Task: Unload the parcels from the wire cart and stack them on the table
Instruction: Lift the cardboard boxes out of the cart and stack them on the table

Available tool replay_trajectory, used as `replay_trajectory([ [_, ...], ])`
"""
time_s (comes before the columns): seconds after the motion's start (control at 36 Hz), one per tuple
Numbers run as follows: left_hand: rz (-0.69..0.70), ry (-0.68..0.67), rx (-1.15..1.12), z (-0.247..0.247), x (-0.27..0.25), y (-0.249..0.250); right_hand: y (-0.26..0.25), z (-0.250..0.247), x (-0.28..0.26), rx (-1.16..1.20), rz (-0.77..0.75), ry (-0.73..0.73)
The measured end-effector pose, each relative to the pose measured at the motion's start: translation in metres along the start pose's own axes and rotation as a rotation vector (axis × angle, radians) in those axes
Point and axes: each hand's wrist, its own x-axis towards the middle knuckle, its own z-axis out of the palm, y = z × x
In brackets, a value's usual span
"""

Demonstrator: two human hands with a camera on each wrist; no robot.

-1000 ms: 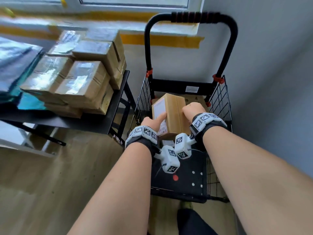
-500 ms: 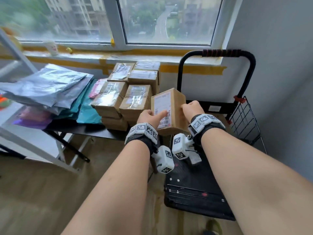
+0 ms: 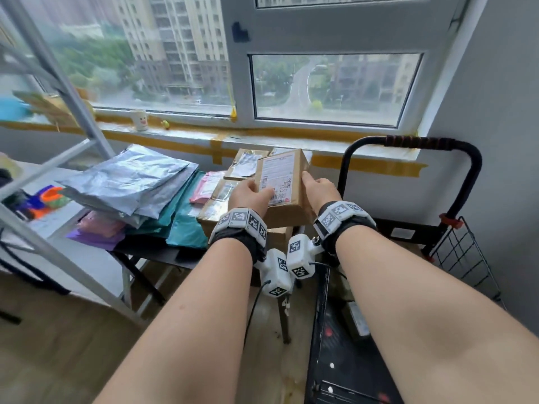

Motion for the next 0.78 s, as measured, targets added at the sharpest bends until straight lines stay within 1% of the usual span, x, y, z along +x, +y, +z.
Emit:
replay_trajectory([
  [0.11,-0.004,0.041,-0.005,-0.006,0.024,-0.001,-0.014,0.019,0.017,0.058,-0.014,-0.019],
  [0.17,-0.009,0.052,-0.002,-0.01,0.037,-0.004,-0.019,0.03,0.026,0.078,0.002,-0.026],
  [0.25,-0.021,0.049,-0.02,-0.017,0.058,-0.01,-0.03,0.045,0.041,0.107,0.036,-0.026],
  [0.33,-0.017,0.04,-0.06,-0.022,0.091,-0.014,-0.045,0.061,0.06,0.091,0.026,-0.047],
  [0.42,0.009,0.016,-0.068,-0.026,0.127,-0.014,-0.058,0.082,0.085,0.081,0.022,-0.072],
  [0.53,0.037,-0.042,-0.031,-0.032,0.175,-0.018,-0.077,0.106,0.113,-0.036,-0.014,-0.084],
  [0.61,0.061,-0.085,-0.012,-0.034,0.209,-0.021,-0.089,0.124,0.133,-0.094,-0.044,-0.063],
  [0.67,0.073,-0.104,-0.002,-0.036,0.23,-0.023,-0.096,0.136,0.145,-0.098,-0.034,-0.036],
  [0.78,0.054,-0.137,0.002,-0.038,0.27,-0.026,-0.111,0.151,0.166,-0.086,-0.009,0.0],
])
